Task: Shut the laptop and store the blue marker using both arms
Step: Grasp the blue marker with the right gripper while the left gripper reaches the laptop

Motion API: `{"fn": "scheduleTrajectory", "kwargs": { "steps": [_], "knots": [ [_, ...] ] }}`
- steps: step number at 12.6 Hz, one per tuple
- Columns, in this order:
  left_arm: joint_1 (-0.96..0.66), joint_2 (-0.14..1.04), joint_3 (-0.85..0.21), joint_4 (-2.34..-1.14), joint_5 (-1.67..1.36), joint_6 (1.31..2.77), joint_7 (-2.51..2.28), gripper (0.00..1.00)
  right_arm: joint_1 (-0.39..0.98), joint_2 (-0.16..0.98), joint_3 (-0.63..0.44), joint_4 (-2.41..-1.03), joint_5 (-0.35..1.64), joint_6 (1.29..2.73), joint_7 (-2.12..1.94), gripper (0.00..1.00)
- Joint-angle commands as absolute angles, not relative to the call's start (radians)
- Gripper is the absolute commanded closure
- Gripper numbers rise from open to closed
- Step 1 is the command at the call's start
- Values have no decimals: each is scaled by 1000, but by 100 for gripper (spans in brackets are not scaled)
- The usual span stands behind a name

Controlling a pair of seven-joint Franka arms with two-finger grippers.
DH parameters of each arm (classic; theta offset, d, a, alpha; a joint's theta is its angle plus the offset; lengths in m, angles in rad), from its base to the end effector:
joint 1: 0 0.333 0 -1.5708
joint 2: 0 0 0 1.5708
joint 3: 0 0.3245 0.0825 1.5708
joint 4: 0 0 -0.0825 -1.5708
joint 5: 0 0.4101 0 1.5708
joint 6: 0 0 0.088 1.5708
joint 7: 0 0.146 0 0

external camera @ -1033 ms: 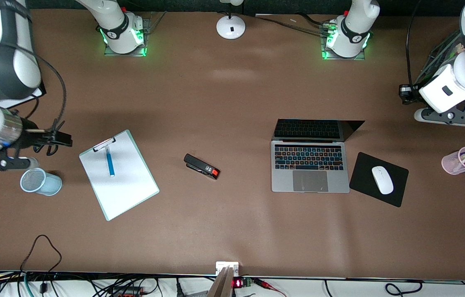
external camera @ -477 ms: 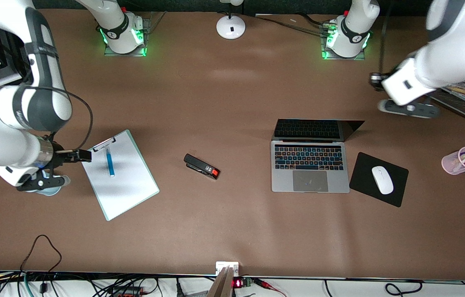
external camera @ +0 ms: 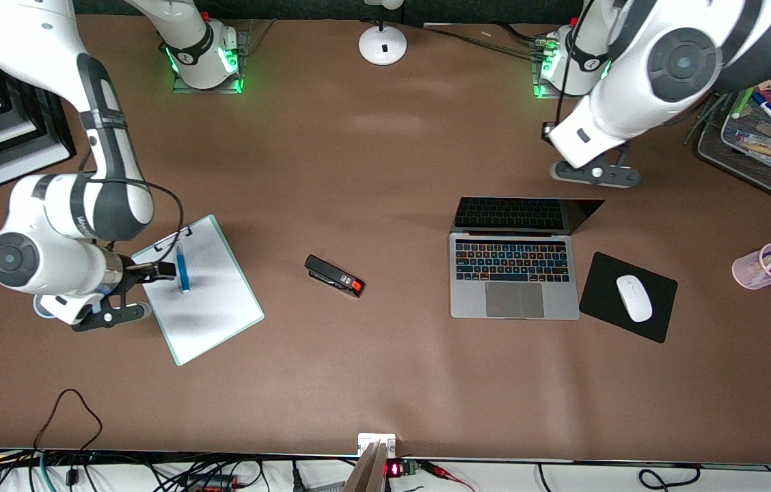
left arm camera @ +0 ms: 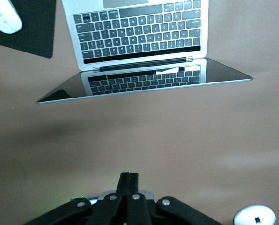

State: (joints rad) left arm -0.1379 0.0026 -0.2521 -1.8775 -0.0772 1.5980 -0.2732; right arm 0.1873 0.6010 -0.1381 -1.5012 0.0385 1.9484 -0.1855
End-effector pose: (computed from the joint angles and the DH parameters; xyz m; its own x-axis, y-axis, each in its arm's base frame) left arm 0.4981 -0.2166 0.4468 0.9525 -0.0987 -0.2880 -0.1042 -0.9946 -0.0038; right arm 0.7100 0.0505 0.2627 0.9611 0.2298 -0.1532 0.2350 -0.9719 0.0166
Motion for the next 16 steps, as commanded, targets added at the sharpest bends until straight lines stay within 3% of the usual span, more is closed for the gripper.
{"fn": "scheduleTrajectory", "kwargs": {
  "steps": [1, 4, 10, 16],
  "knots": [
    [-126, -115, -297, -2063, -92, 1722, -314, 100, 183, 633, -127, -1497, 54, 1980, -209, 0],
    [-120, -135, -376, -2172, -91, 1850, -386, 100, 183, 667, -126, -1497, 57, 2008, -255, 0],
    [-89, -55, -376, -2221, -77, 2040, -385, 100, 169, 719, -127, -1505, 147, 2051, -371, 1],
    [-80, 3, -374, -2221, -61, 2140, -385, 100, 183, 719, -127, -1584, 133, 2161, -380, 26]
  ]
}}
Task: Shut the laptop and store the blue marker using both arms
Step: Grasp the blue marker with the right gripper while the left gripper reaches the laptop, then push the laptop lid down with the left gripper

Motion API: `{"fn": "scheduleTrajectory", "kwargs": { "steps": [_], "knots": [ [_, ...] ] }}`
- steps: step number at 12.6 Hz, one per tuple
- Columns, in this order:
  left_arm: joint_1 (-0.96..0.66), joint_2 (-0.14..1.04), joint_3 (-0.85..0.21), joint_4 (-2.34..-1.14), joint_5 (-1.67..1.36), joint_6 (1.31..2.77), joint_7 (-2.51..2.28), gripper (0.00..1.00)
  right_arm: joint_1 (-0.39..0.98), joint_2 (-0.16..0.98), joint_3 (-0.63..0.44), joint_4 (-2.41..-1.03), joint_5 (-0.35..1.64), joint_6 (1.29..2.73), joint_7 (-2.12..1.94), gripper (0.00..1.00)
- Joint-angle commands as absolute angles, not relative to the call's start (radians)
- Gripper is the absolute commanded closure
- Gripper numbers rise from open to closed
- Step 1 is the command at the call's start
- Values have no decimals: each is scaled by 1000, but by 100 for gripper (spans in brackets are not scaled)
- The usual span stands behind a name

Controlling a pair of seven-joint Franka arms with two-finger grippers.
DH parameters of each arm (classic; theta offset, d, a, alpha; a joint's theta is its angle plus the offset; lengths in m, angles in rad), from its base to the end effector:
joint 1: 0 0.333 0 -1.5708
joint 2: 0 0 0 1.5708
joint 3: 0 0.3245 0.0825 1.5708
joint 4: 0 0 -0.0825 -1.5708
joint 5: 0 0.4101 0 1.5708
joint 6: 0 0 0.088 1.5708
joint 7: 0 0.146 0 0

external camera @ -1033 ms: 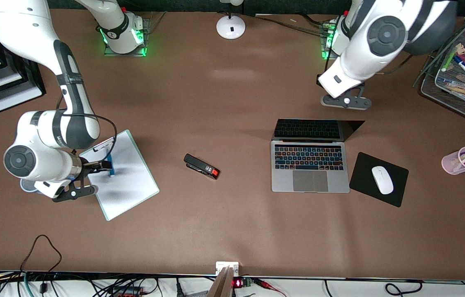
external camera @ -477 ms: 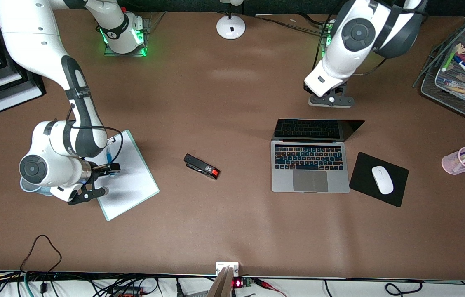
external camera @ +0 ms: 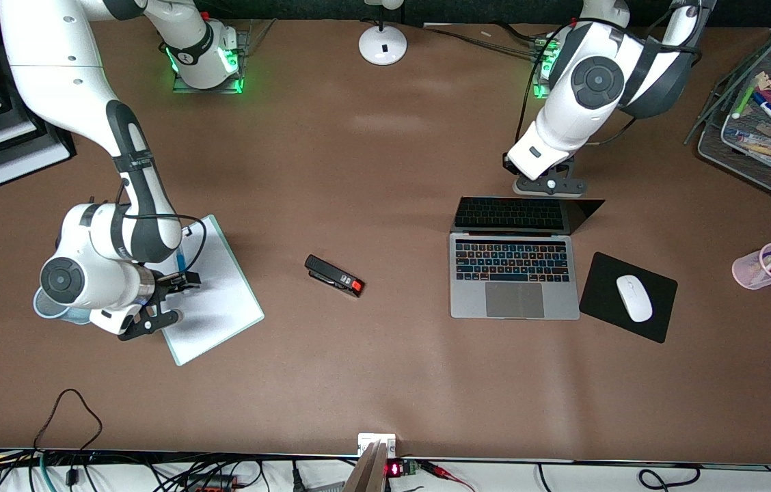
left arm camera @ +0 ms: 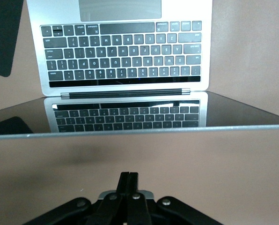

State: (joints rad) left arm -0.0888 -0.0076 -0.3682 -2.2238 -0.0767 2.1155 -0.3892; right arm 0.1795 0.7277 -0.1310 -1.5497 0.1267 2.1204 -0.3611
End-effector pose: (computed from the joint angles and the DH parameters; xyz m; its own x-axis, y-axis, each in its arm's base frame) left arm 0.4732 -0.2394 0.3231 0.9928 -0.0253 -0.1167 -0.0237 -0.9996 0.0153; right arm 0.7062 0.0527 0.1622 0.9252 0.3544 -0.1359 0.3491 -0.9350 -0.0619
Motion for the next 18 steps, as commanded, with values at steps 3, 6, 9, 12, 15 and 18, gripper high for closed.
{"fn": "scheduleTrajectory", "kwargs": {
  "steps": [3, 6, 9, 12, 15, 18],
  "knots": [
    [-63, 20, -370, -2214, -29, 2157, -390, 100, 184, 719, -129, -1617, 132, 2203, -382, 31],
    [-45, 32, -371, -2210, -3, 2186, -391, 100, 181, 719, -129, -1623, 130, 2203, -403, 41],
    [-43, 70, -371, -2204, 0, 2261, -391, 100, 179, 719, -129, -1634, 130, 2200, -429, 42],
    [-40, 86, -370, -2194, 2, 2301, -387, 100, 183, 719, -130, -1637, 129, 2197, -433, 43],
    [-23, 115, -370, -2158, 44, 2309, -380, 100, 183, 719, -132, -1638, 129, 2197, -431, 46],
    [-18, 153, -368, -2115, 75, 2315, -380, 100, 181, 719, -132, -1638, 129, 2195, -434, 55]
  ]
}}
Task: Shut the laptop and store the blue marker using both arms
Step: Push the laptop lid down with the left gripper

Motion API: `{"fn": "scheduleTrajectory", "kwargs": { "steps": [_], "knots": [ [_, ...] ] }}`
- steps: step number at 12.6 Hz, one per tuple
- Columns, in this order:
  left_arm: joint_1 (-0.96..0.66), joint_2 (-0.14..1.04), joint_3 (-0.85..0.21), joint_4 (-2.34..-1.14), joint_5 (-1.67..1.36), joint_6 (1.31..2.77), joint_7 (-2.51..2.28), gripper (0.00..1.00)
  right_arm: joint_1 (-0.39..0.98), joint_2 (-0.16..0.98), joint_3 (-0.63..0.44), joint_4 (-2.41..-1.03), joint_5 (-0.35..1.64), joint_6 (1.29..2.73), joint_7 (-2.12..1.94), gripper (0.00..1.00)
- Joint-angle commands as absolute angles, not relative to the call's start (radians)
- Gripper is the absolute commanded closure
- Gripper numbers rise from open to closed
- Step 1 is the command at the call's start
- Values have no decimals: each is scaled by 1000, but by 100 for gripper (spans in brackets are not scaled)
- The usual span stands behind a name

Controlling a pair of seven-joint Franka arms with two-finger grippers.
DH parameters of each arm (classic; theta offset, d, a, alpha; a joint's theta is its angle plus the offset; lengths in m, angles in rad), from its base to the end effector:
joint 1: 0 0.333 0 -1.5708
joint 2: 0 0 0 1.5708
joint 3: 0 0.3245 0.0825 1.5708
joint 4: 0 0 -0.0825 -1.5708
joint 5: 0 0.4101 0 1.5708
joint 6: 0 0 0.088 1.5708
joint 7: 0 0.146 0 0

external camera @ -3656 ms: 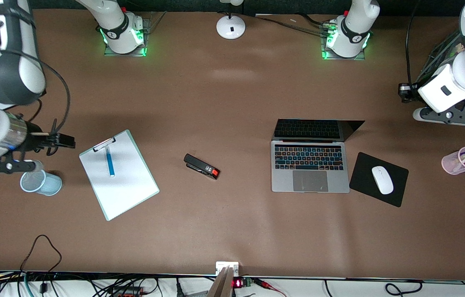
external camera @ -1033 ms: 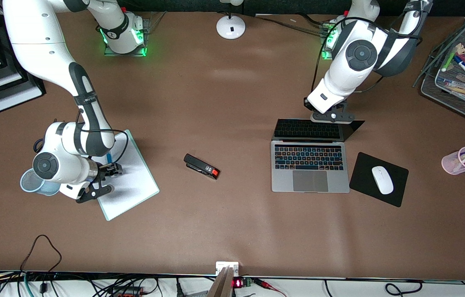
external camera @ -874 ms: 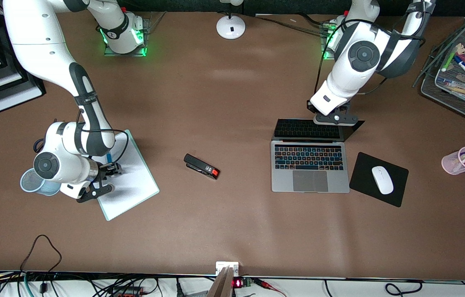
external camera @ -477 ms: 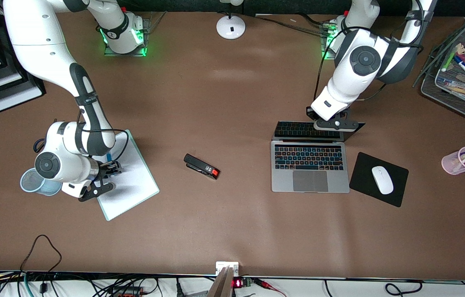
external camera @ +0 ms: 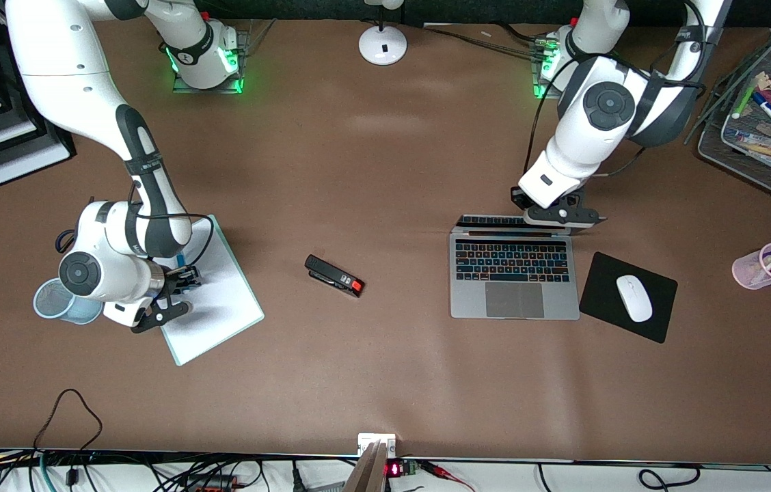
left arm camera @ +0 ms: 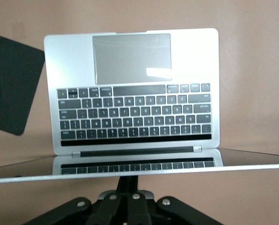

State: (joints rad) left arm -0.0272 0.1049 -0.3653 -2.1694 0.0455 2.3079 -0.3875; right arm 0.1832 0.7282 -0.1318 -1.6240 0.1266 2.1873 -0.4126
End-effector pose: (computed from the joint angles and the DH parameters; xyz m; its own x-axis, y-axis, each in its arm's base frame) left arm 0.5323 -0.2179 0.3057 0.9988 -0.0319 0.0371 -0.0326 -0.9993 0.0178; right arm 0.6891 0.0497 0.1350 0.9065 0.3977 -0.1419 0.3923 -0.9175 -0.0653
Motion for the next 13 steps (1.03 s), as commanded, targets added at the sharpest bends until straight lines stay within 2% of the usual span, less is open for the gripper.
{"fn": "scheduleTrajectory", "kwargs": {
  "steps": [1, 5, 8, 13],
  "knots": [
    [-18, 166, -368, -2109, 75, 2328, -380, 100, 179, 719, -132, -1638, 129, 2197, -448, 58],
    [-18, 222, -356, -2086, 89, 2423, -379, 100, 178, 719, -132, -1638, 129, 2195, -462, 61],
    [0, 274, -356, -2023, 161, 2430, -380, 100, 175, 719, -130, -1638, 130, 2192, -450, 66],
    [2, 339, -356, -1985, 183, 2451, -380, 100, 179, 718, -132, -1637, 130, 2192, -452, 73]
  ]
}}
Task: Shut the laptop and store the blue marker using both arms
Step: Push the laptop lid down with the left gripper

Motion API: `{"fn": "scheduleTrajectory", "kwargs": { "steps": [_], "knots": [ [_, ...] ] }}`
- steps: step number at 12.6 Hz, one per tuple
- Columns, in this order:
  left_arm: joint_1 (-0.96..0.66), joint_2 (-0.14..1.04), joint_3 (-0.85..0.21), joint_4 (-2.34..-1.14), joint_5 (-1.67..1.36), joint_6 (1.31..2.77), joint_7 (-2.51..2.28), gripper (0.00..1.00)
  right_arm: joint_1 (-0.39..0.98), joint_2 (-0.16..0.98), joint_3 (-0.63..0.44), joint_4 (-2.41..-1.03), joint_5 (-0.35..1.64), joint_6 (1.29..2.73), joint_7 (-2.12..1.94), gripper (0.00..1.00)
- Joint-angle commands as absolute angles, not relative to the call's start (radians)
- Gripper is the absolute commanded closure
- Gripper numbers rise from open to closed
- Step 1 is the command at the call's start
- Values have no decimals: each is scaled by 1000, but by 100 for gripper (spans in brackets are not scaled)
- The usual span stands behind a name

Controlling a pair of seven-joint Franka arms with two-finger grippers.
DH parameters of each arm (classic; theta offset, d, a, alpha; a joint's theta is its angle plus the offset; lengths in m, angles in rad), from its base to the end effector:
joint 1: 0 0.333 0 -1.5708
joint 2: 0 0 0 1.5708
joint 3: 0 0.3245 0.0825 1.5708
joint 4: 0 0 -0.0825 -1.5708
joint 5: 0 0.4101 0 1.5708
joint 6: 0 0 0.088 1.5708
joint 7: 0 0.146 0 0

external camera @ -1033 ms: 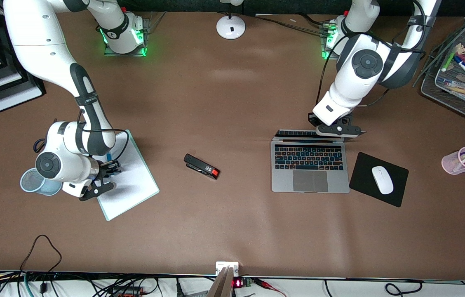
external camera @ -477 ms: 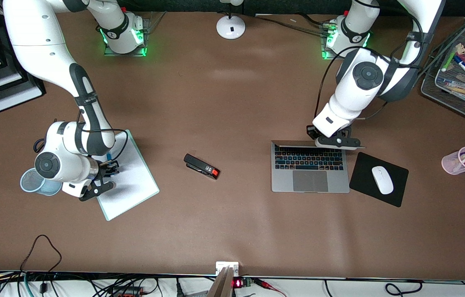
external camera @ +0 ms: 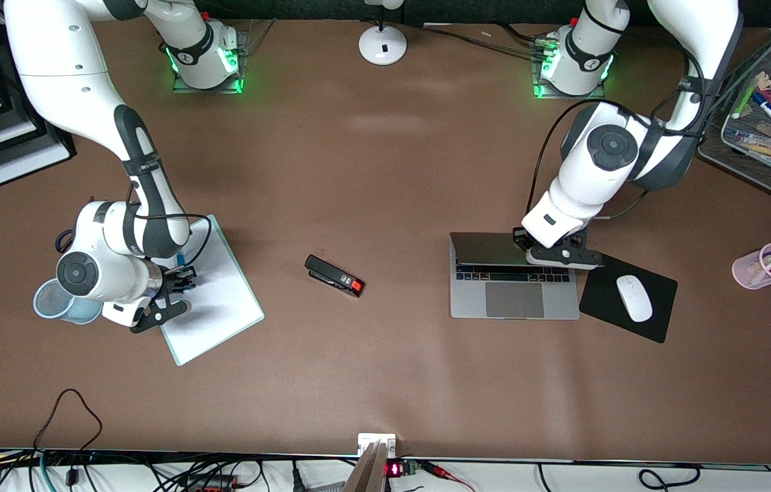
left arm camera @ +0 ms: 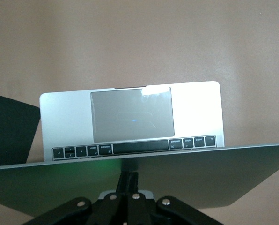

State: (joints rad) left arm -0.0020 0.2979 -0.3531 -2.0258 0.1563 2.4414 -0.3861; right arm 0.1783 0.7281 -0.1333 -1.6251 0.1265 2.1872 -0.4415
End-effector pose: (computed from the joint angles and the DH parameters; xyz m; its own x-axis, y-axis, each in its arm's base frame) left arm 0.5985 -0.2140 0.2753 0.9893 -0.0571 0.1344 -0.0628 -0.9973 0.0389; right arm 0.6890 0.0452 0.1346 0.8972 0.4185 -0.1412 0.4128 -0.9082 -0.0687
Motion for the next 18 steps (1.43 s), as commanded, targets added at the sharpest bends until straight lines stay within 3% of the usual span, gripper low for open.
{"fn": "scheduleTrajectory", "kwargs": {
  "steps": [1, 13, 18],
  "knots": [
    [3, 348, -356, -1974, 183, 2457, -379, 100, 181, 718, -132, -1635, 130, 2194, -454, 75],
    [11, 515, -356, -1826, 264, 2479, -379, 100, 187, 698, -132, -1617, 129, 2192, -483, 100],
    [12, 574, -356, -1806, 316, 2508, -382, 100, 196, 617, -127, -1611, 127, 2148, -547, 100]
  ]
}}
